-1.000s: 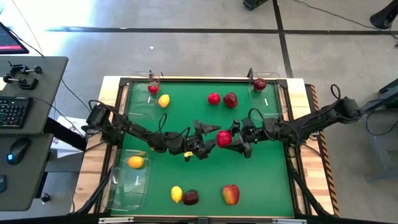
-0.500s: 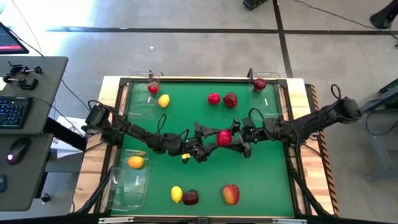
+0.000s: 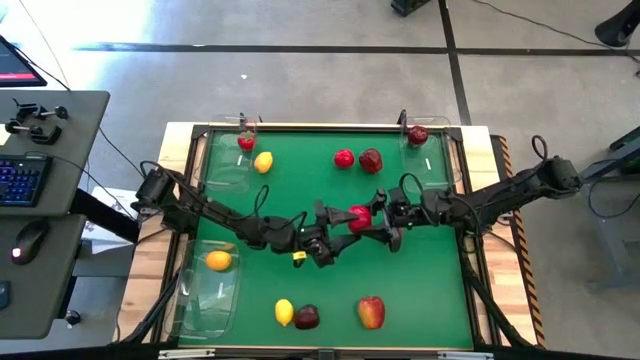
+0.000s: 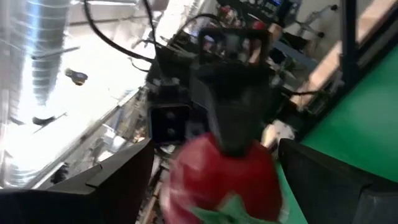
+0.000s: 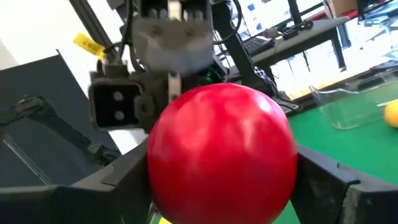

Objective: Sort produce into baskets
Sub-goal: Put the tomato into the top left bin

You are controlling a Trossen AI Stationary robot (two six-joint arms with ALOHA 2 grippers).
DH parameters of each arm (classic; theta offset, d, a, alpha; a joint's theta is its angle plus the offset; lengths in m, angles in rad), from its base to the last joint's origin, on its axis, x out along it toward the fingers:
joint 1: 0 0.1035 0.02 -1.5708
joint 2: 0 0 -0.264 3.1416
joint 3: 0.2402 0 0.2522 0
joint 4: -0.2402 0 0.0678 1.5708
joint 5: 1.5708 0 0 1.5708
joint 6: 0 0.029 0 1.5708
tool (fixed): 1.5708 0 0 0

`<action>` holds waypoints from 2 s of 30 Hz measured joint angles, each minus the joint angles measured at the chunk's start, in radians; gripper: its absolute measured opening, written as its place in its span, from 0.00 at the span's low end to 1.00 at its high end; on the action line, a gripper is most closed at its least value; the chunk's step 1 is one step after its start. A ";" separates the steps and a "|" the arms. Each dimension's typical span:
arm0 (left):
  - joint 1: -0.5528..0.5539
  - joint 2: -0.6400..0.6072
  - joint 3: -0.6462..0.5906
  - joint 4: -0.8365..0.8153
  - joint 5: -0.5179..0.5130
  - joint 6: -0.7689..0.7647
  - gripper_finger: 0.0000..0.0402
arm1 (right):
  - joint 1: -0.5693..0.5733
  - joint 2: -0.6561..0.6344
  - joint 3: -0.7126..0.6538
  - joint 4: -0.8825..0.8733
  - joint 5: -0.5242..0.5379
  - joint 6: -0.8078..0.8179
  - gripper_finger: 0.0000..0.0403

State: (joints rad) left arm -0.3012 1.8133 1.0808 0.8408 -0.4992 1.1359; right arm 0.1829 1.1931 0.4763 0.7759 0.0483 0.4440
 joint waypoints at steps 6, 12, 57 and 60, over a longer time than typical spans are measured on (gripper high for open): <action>0.006 0.001 0.002 -0.023 -0.004 -0.008 0.83 | 0.000 0.000 0.000 0.007 -0.005 0.003 0.70; 0.009 0.001 0.001 -0.024 -0.003 -0.007 0.83 | 0.001 0.000 0.000 0.015 -0.022 0.011 0.70; 0.032 0.004 -0.003 -0.036 -0.044 -0.011 0.72 | 0.000 -0.014 0.000 -0.006 0.030 0.070 0.86; 0.032 0.003 -0.003 -0.047 -0.061 -0.036 0.70 | 0.000 -0.040 0.000 -0.057 0.030 0.042 0.86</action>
State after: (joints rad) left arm -0.2694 1.8167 1.0782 0.7936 -0.5598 1.0994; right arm 0.1829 1.1526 0.4759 0.7191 0.0788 0.4864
